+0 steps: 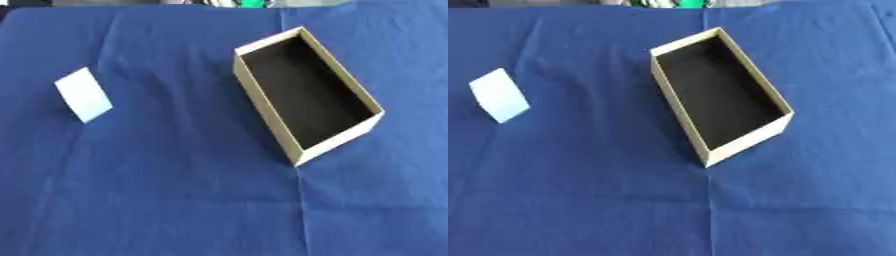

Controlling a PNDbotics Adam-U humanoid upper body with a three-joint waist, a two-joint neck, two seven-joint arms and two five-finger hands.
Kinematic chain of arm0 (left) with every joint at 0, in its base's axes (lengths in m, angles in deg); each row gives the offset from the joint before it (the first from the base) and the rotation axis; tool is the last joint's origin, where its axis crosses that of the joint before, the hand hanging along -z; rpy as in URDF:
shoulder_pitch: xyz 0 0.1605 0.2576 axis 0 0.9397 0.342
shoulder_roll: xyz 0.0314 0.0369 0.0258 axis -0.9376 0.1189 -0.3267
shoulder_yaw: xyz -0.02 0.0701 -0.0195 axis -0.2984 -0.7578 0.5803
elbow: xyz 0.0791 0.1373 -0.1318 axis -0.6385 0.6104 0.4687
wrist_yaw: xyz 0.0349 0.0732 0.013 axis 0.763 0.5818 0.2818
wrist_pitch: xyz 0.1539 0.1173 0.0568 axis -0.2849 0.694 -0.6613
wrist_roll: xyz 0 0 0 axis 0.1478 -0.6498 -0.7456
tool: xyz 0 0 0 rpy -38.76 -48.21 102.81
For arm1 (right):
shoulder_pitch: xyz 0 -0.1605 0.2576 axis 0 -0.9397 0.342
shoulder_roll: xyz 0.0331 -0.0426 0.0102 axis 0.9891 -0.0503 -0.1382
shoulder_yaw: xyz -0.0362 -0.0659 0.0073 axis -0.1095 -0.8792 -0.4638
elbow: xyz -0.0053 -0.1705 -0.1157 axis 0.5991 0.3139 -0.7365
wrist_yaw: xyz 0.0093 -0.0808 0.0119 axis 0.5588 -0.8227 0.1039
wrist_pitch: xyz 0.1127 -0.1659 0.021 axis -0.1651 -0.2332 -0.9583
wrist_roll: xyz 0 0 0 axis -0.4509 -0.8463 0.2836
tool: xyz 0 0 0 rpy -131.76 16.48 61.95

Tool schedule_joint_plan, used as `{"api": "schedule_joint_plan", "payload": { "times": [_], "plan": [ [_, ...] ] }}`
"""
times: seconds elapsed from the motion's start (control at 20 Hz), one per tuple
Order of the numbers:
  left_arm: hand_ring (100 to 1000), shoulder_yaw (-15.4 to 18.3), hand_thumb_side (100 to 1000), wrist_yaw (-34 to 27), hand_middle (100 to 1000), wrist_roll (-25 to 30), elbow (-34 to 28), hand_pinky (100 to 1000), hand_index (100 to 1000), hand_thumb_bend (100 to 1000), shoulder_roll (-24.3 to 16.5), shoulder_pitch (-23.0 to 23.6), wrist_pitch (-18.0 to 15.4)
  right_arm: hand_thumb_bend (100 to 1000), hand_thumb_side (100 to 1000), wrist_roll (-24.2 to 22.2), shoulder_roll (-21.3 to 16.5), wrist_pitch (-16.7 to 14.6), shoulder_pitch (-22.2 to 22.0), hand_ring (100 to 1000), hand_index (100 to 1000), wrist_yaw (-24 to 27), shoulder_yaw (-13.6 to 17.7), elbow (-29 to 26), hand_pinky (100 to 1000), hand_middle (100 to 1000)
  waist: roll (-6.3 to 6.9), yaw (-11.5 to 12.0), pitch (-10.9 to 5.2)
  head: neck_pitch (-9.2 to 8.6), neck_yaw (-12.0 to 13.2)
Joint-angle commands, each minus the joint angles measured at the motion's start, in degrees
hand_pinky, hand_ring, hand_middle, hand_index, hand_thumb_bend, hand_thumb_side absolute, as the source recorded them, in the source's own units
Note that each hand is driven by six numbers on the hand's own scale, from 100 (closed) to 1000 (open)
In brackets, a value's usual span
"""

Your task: Pick up objects on the table and place them in the box.

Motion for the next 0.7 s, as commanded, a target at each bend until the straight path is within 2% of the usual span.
{"api": "schedule_joint_plan", "payload": {
  "times": [0.05, 0.2, 0.3, 0.35, 0.45, 0.7],
  "plan": [
    [752, -2.54, 761, 2.39, 713, 2.17, 2.95, 680, 863, 353, -5.48, -3.26, 2.28, 100, 996, -0.12, -2.27, -0.17, 0.36, 823, 820, -0.30, 0.46, -0.63, 681, 654, 0.52, -0.10, -1.72, -0.76, -0.51],
    [781, -5.98, 795, 4.55, 734, 4.33, 6.45, 690, 871, 322, -8.99, -6.09, 4.44, 100, 997, -0.37, -2.36, -0.13, 0.68, 823, 820, -0.28, 0.13, -0.63, 682, 653, 0.68, -0.43, -1.50, -1.12, -0.62],
    [797, -8.29, 813, 5.97, 749, 5.75, 8.77, 695, 877, 358, -11.30, -7.40, 5.86, 100, 997, -0.62, -2.33, -0.06, 0.97, 822, 820, -0.17, -0.14, -0.63, 682, 653, 0.75, -0.76, -1.44, -1.40, -0.35],
    [803, -9.44, 820, 6.68, 753, 6.46, 9.91, 698, 879, 398, -12.45, -8.00, 6.57, 100, 997, -0.74, -2.30, -0.03, 1.10, 822, 820, -0.11, -0.26, -0.63, 682, 653, 0.75, -0.95, -1.42, -1.51, -0.18],
    [820, -11.72, 834, 8.08, 767, 7.86, 12.20, 710, 886, 535, -14.74, -8.89, 7.97, 100, 997, -1.01, -2.27, 0.00, 1.45, 822, 820, 0.07, -0.50, -0.63, 682, 653, 0.77, -1.42, -1.37, -1.75, 0.32],
    [834, -17.78, 821, 11.81, 781, 11.59, 18.26, 712, 886, 761, -19.78, -11.26, 10.92, 100, 997, -1.76, -1.94, 0.08, 2.31, 823, 821, 0.72, -1.06, -0.63, 682, 652, 0.69, -2.72, -1.31, -2.12, 1.49]
  ]
}}
